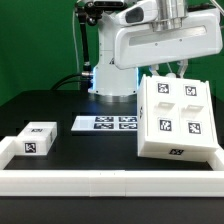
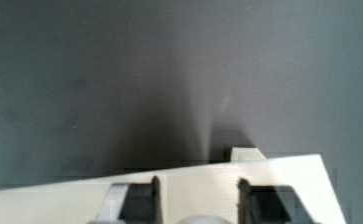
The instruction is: Assemble cabinet
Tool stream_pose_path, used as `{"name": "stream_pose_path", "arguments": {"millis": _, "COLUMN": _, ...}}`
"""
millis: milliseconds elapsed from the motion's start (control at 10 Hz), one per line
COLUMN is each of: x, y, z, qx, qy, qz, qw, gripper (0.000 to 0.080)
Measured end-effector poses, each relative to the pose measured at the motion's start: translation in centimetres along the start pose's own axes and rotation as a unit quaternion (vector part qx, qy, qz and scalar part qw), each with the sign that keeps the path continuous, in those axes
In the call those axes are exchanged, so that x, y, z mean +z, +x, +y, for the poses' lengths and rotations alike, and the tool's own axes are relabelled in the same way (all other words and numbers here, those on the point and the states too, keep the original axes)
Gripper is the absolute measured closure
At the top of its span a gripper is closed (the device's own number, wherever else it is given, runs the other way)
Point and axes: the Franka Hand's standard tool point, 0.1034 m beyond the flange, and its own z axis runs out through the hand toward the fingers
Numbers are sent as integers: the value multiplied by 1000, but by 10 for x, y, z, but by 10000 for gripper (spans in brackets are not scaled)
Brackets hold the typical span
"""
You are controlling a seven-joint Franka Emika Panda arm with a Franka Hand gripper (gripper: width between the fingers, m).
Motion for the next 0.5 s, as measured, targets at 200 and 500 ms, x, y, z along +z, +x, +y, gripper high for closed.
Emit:
{"name": "stream_pose_path", "arguments": {"millis": 200, "x": -15, "y": 5, "z": 7, "qx": 4, "qy": 16, "qz": -50, "qw": 999, "gripper": 598}}
{"name": "stream_pose_path", "arguments": {"millis": 500, "x": -41, "y": 40, "z": 23, "qx": 7, "qy": 52, "qz": -90, "qw": 995, "gripper": 597}}
